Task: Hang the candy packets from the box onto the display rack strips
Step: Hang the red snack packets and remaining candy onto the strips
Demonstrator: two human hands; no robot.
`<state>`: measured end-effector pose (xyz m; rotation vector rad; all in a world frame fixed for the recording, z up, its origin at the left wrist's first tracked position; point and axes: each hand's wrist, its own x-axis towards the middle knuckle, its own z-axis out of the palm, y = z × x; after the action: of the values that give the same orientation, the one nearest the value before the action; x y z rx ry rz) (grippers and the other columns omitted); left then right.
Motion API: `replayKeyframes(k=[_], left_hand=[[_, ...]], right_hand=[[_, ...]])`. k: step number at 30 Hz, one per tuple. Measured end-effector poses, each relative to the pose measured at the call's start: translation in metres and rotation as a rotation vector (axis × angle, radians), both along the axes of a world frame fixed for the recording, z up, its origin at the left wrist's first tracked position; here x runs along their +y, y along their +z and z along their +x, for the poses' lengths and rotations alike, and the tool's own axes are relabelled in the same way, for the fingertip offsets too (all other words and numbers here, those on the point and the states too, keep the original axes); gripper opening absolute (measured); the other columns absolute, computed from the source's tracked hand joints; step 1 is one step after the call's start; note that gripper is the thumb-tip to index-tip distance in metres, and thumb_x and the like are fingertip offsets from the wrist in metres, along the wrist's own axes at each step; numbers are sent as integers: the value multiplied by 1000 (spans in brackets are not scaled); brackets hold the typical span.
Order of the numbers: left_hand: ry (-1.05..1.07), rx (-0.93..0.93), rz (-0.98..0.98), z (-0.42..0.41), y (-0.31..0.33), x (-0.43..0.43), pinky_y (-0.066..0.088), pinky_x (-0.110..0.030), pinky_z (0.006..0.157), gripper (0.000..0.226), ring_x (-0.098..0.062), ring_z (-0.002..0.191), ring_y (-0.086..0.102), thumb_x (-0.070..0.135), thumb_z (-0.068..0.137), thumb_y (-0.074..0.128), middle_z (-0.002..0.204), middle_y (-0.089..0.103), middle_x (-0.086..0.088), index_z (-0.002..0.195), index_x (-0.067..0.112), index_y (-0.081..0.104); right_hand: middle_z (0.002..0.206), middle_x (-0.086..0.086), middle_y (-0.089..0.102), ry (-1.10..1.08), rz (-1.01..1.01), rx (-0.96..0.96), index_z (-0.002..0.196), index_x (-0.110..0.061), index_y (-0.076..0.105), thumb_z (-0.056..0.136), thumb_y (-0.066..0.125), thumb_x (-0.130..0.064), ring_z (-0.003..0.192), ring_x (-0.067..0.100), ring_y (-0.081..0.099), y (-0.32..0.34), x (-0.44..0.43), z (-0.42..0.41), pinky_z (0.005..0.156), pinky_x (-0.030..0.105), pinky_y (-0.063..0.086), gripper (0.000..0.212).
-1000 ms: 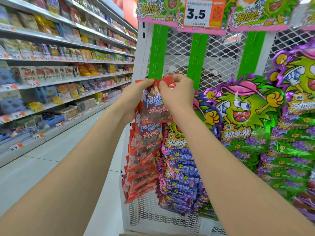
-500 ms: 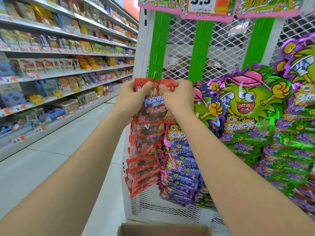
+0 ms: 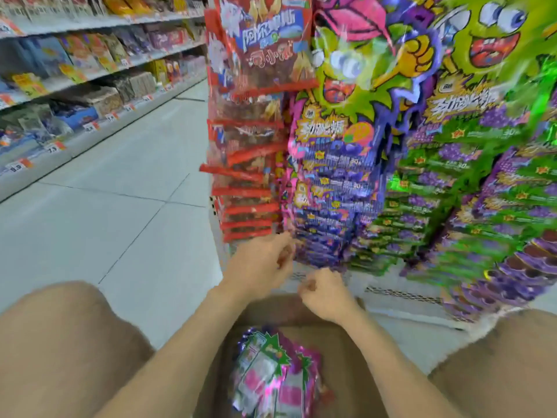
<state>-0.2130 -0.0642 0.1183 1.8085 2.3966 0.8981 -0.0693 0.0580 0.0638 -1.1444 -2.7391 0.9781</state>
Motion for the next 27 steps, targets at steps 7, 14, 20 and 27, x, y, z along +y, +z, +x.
replayKeyframes(k=[7, 14, 20, 27], left_hand=[[-152, -237, -835, 16, -160, -18, 55, -38, 82, 24, -31, 97, 71, 35, 94, 57, 101, 75, -6, 99, 18, 73], [-129, -354, -1045, 16, -236, -38, 56, -41, 81, 25, -31, 100, 68, 15, 101, 51, 112, 72, -12, 106, 6, 74], [-103, -422, -1032, 19, -247, -27, 54, -42, 79, 25, -34, 93, 68, 13, 105, 48, 103, 72, -13, 105, 3, 71], [-35, -720, -809, 34, -226, -7, 55, -34, 74, 33, -16, 84, 67, 0, 104, 50, 110, 73, -10, 122, 11, 74]], right_hand=[[115, 17, 71, -72, -297, -499, 70, -21, 49, 97, 60, -16, 96, 21, 63, -180, -15, 73, 80, 25, 43, 30], [117, 11, 70, -386, -445, -507, 109, -10, 64, 87, 73, -11, 101, 27, 67, -296, -40, 82, 89, 34, 55, 24], [87, 7, 77, -390, -571, -418, 78, -11, 70, 84, 75, -7, 82, 25, 74, -286, -22, 71, 81, 40, 63, 9], [70, 6, 72, -549, -217, -128, 69, -10, 72, 77, 68, -32, 74, 27, 68, -172, -2, 56, 70, 32, 53, 24]])
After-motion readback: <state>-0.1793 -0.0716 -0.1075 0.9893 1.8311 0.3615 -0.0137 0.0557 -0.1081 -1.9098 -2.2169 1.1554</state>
